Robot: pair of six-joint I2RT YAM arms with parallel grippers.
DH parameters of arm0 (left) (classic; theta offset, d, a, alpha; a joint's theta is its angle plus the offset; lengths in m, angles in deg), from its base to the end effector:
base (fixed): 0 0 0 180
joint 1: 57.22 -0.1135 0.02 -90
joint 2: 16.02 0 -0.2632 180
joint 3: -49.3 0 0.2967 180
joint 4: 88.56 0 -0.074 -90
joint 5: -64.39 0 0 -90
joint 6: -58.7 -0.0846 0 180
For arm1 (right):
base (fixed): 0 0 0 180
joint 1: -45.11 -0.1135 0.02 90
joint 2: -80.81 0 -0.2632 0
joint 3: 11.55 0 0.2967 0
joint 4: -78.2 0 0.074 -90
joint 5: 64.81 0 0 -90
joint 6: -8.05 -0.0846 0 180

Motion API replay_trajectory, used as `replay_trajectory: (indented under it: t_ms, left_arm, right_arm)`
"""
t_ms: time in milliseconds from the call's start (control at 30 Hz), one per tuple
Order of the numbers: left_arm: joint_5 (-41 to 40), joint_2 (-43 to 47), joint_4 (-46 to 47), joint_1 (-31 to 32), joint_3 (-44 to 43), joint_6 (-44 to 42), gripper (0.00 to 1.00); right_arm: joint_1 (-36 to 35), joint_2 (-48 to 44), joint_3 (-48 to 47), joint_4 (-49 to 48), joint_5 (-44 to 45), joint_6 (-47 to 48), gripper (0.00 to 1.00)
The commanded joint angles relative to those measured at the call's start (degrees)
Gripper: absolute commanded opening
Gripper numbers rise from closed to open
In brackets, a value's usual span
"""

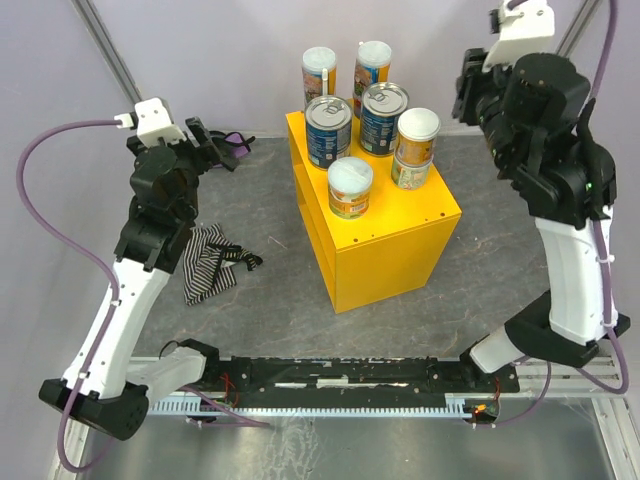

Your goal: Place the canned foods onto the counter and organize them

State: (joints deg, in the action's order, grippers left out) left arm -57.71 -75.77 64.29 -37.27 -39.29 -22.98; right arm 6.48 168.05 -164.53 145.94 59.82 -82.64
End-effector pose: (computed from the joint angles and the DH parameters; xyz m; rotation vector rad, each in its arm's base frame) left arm 0.2907 -0.0577 0.4883 -0.2868 1.5191 0.0407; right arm 0.2431 0.1327 0.6419 -0.0618 1.5985 0.0480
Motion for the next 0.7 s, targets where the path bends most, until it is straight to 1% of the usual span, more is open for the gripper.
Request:
replay_trajectory:
  t_ms: [0, 33, 100, 167, 200, 233, 267, 367, 500, 567, 667]
  left_arm:
    - [3.3, -0.7, 9.5, -2.9, 4.8, 4.6, 0.8]
    - [3.4, -1.0, 10.9, -3.5, 5.9, 5.4, 0.8]
    - [2.9, -1.7, 13.6, -4.2, 7.7, 6.3, 0.8]
    - [2.3, -2.4, 15.8, -4.7, 9.2, 6.8, 0.8]
    - [2.3, -2.5, 17.1, -5.1, 10.3, 6.9, 0.8]
    - [2.7, -2.7, 18.8, -5.4, 11.5, 7.0, 0.81]
    - [3.4, -2.5, 20.8, -5.7, 13.2, 6.9, 0.81]
    - [7.4, -1.5, 27.7, -5.9, 20.5, 5.4, 0.82]
    - [11.0, -0.4, 32.9, -6.0, 28.5, 4.7, 0.84]
    - [13.1, 0.0, 35.1, -6.1, 32.0, 4.8, 0.85]
    - [15.2, 0.0, 36.5, -6.3, 35.6, 4.5, 0.87]
  right_arm:
    - [14.1, 0.4, -1.6, 0.0, -11.7, -7.9, 0.46]
    - [16.9, 0.5, -0.6, -0.3, -13.4, -9.1, 0.47]
    - [23.3, 0.4, 2.1, -0.6, -18.2, -12.0, 0.53]
    - [28.9, -0.9, 7.7, -2.8, -21.2, -14.1, 0.59]
    - [32.4, -1.7, 11.6, -4.4, -23.3, -15.6, 0.64]
    - [35.7, -2.8, 17.1, -5.8, -25.4, -17.1, 0.93]
    - [38.1, -3.9, 21.1, -7.6, -26.4, -18.0, 0.99]
    - [42.6, -6.8, 33.2, -12.9, -26.1, -19.1, 1.0]
    - [43.6, -12.2, 49.9, -21.5, -21.0, -17.8, 1.0]
    - [43.7, -13.9, 55.6, -23.2, -18.0, -17.7, 1.0]
    - [43.7, -14.2, 60.0, -22.4, -15.9, -18.3, 0.99]
